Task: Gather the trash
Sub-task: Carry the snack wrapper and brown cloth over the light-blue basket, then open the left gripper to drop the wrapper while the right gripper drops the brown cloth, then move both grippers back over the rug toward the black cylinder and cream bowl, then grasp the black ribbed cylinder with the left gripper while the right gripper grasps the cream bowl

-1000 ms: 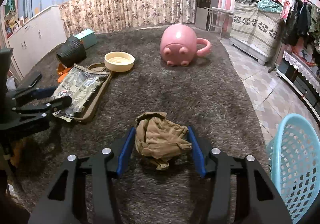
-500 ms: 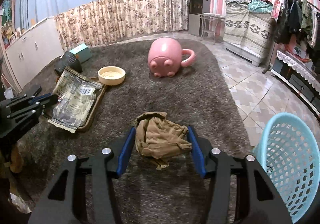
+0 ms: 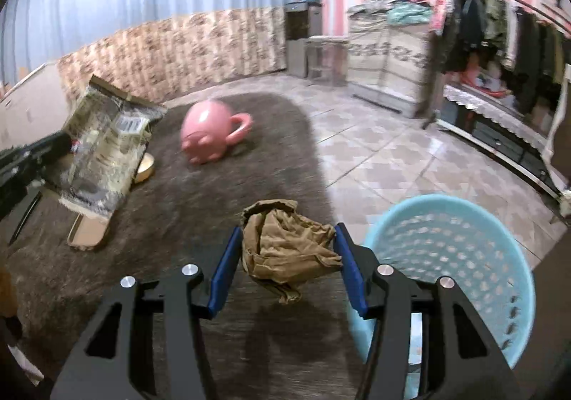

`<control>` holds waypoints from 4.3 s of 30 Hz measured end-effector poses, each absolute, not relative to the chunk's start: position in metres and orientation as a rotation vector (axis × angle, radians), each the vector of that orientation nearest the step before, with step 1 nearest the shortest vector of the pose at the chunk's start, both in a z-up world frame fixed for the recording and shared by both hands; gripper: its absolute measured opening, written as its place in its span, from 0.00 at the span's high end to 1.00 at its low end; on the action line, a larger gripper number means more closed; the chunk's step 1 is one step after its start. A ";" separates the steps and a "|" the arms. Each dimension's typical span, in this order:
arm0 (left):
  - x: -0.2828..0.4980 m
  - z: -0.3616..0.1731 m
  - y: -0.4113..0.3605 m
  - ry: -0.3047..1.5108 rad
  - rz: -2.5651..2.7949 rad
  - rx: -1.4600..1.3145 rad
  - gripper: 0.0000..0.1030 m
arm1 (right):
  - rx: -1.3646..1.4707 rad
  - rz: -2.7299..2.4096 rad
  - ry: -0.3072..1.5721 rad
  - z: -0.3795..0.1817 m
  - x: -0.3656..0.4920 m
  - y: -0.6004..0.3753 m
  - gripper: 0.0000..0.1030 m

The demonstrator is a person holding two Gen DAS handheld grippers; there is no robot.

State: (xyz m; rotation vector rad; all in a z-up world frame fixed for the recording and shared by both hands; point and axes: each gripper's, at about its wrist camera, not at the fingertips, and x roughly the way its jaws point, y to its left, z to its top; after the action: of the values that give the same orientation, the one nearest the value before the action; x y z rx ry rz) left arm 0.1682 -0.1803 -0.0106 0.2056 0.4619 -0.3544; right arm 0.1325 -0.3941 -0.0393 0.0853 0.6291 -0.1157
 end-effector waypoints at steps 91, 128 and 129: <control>0.182 -0.005 -0.075 0.425 -0.124 0.053 0.05 | 0.025 -0.253 0.536 -0.026 0.137 -0.370 0.06; 0.328 -0.091 0.017 0.634 0.089 0.020 0.34 | 0.020 0.077 0.672 -0.080 0.250 -0.250 0.05; 0.329 -0.092 0.020 0.640 0.079 0.000 0.36 | 0.022 0.073 0.674 -0.081 0.251 -0.248 0.05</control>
State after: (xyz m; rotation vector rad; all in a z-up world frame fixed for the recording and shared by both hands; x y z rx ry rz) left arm 0.3290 0.0197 -0.0916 0.0005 0.6400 0.0785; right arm 0.2506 -0.2485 -0.0810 0.0223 0.6744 0.0734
